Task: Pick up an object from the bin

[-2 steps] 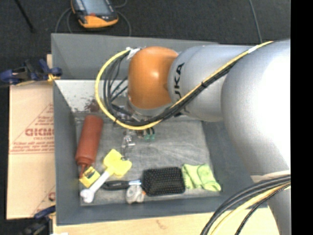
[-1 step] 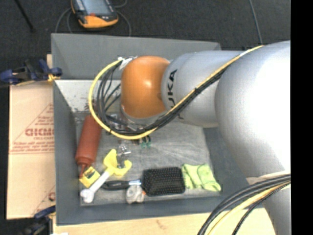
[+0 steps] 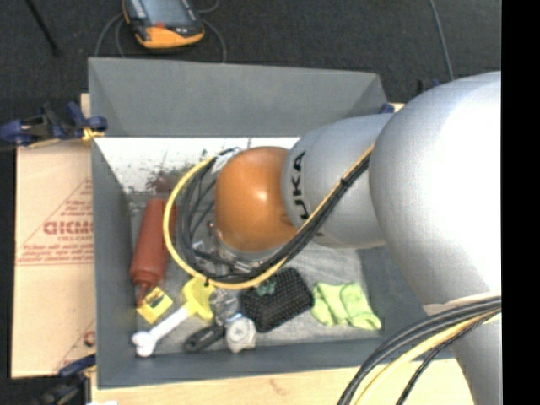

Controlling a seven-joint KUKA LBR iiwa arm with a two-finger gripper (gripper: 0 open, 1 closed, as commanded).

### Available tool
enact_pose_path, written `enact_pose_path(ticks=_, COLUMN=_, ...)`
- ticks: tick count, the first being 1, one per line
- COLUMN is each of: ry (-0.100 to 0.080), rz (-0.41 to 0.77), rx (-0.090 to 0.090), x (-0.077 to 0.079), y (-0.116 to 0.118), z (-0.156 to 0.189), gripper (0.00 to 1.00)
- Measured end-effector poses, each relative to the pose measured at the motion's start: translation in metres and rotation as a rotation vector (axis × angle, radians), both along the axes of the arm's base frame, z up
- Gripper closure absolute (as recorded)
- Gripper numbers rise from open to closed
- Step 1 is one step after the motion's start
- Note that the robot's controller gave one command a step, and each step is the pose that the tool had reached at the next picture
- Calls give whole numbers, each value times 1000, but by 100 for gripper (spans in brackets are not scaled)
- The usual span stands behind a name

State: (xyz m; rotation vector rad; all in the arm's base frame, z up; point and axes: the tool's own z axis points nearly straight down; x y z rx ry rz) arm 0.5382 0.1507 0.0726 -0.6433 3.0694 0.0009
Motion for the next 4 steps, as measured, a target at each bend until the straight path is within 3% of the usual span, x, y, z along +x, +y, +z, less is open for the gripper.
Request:
enact_pose_path(ticks=1, ry=0, rz=-1, rx=0, x=0, y=0, z=0, gripper=100)
enact_pose_path(ticks=2, ry=9, rz=2, rx=-4, x=-4, y=-1, z=45, gripper=100)
enact_pose_path(ticks=3, ry=5, rz=-44, rx=-1, x=7, y=-2, z=113, gripper=100)
enact_pose_path(ticks=4, ry=2, rz=-35, rx=-2, x=-12, y=-8, z=147, gripper=100)
